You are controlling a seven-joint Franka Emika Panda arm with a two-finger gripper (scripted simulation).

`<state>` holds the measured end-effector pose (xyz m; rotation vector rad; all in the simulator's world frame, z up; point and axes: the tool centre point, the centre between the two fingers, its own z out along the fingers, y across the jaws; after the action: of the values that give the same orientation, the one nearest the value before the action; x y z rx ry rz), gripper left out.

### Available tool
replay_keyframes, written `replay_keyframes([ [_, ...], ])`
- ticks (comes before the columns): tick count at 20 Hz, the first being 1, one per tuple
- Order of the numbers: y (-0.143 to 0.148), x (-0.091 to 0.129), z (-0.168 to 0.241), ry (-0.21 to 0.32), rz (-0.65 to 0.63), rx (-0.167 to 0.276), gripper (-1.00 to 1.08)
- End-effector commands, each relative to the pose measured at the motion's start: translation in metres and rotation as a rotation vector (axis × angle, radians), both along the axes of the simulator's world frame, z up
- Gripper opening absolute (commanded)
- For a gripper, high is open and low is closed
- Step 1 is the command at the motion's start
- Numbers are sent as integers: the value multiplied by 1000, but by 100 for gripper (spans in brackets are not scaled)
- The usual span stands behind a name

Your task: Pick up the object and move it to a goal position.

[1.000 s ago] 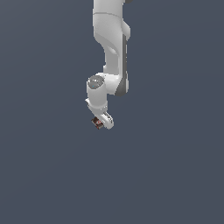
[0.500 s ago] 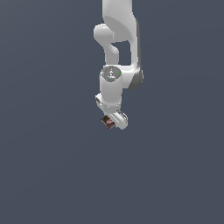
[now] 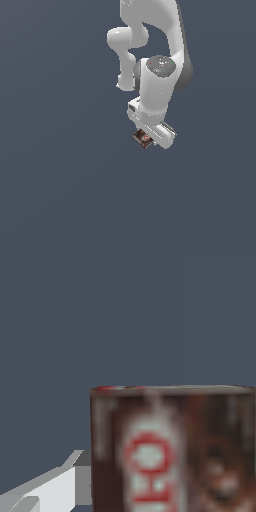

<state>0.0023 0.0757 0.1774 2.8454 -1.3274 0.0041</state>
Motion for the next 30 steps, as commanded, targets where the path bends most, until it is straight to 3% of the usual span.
replay_keyframes([
  [1, 18, 10, 18, 1, -1, -1, -100],
  [17, 99, 63, 96, 2, 0, 2, -100],
  [30, 132, 87, 127, 2, 0, 2, -100],
])
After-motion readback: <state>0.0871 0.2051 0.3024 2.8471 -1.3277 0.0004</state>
